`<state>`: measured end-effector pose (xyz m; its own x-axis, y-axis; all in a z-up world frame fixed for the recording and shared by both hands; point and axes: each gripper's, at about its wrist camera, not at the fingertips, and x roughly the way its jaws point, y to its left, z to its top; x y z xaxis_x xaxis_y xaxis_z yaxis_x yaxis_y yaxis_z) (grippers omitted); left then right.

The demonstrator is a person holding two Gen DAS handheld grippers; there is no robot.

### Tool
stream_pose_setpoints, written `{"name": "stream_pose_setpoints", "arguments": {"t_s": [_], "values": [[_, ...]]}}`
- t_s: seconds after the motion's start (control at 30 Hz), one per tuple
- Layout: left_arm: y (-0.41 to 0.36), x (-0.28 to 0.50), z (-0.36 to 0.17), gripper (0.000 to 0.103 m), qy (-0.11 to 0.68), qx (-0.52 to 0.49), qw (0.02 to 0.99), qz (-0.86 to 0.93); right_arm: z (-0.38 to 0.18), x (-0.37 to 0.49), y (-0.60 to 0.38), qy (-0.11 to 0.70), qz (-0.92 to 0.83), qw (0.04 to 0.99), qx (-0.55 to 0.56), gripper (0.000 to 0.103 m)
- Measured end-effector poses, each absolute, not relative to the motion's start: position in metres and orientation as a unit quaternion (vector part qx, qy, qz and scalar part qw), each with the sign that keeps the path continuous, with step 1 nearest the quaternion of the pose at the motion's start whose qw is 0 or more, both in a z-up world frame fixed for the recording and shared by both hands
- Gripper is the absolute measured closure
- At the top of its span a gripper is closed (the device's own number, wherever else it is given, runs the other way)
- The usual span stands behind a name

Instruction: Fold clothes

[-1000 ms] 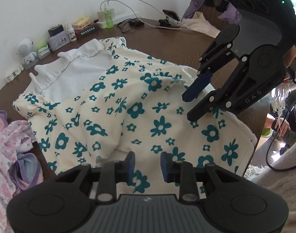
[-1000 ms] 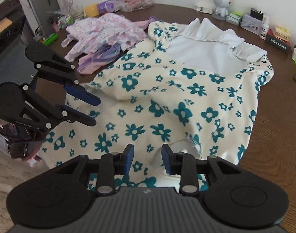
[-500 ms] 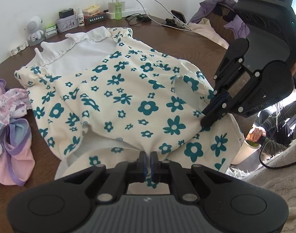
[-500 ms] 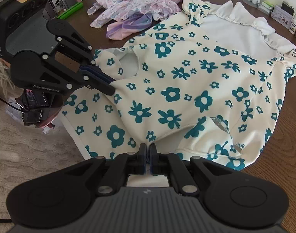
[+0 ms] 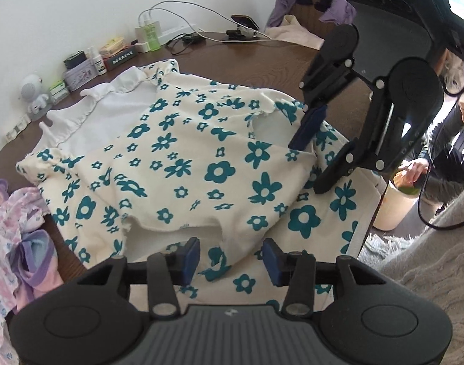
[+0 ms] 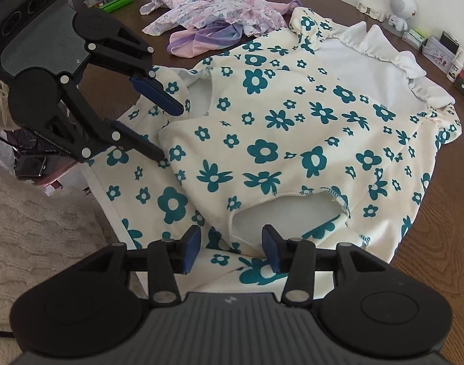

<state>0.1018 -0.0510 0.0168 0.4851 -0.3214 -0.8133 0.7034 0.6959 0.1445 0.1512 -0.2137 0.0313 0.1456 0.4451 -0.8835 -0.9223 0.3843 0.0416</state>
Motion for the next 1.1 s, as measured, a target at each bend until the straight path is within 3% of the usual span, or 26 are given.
{"name": "stream_pose_setpoints", "arguments": {"t_s": [0.07,0.1,0.13,0.17,0.2,0.33,0.4,0.47,0.53,0.83,0.9,0.93,0.97,1.1], "values": [[-0.054,0.104,0.012,0.06,0.404,0.253,0.822,-0.312,0.028,0.153,-0.211,0.439,0.479,0.705,-0.283,0.058],[-0.053,0.106,0.012,0.066,0.408,0.244,0.82,-0.318,0.027,0.155,-0.21,0.442,0.477,0.704,-0.285,0.059],[-0.052,0.11,0.013,0.092,0.424,0.227,0.813,-0.329,0.028,0.156,-0.21,0.448,0.479,0.7,-0.281,0.068],[-0.051,0.112,0.014,0.098,0.438,0.213,0.807,-0.333,0.029,0.158,-0.209,0.456,0.482,0.695,-0.277,0.091],[-0.05,0.11,0.016,0.099,0.44,0.212,0.805,-0.335,0.031,0.158,-0.21,0.464,0.488,0.688,-0.271,0.097],[-0.043,0.107,0.019,0.095,0.451,0.192,0.802,-0.34,0.037,0.156,-0.217,0.484,0.496,0.672,-0.261,0.095],[-0.039,0.108,0.022,0.084,0.452,0.173,0.814,-0.322,0.041,0.156,-0.222,0.482,0.488,0.684,-0.249,0.091],[-0.032,0.104,0.031,0.062,0.433,0.162,0.834,-0.301,0.045,0.155,-0.228,0.477,0.479,0.698,-0.236,0.082],[-0.024,0.096,0.04,0.06,0.414,0.152,0.85,-0.289,0.058,0.15,-0.238,0.458,0.471,0.721,-0.218,0.076],[-0.018,0.103,0.034,0.063,0.384,0.17,0.882,-0.211,0.062,0.145,-0.252,0.378,0.363,0.826,-0.205,0.075],[-0.014,0.107,0.024,0.079,0.406,0.176,0.874,-0.199,0.051,0.151,-0.255,0.393,0.351,0.825,-0.204,0.079],[-0.012,0.108,0.02,0.088,0.414,0.176,0.871,-0.198,0.046,0.152,-0.258,0.402,0.345,0.823,-0.203,0.085],[-0.008,0.107,0.015,0.091,0.42,0.174,0.868,-0.198,0.04,0.152,-0.261,0.412,0.34,0.821,-0.203,0.09],[-0.002,0.101,0.013,0.091,0.418,0.164,0.872,-0.194,0.026,0.148,-0.27,0.429,0.326,0.818,-0.199,0.09]]}}
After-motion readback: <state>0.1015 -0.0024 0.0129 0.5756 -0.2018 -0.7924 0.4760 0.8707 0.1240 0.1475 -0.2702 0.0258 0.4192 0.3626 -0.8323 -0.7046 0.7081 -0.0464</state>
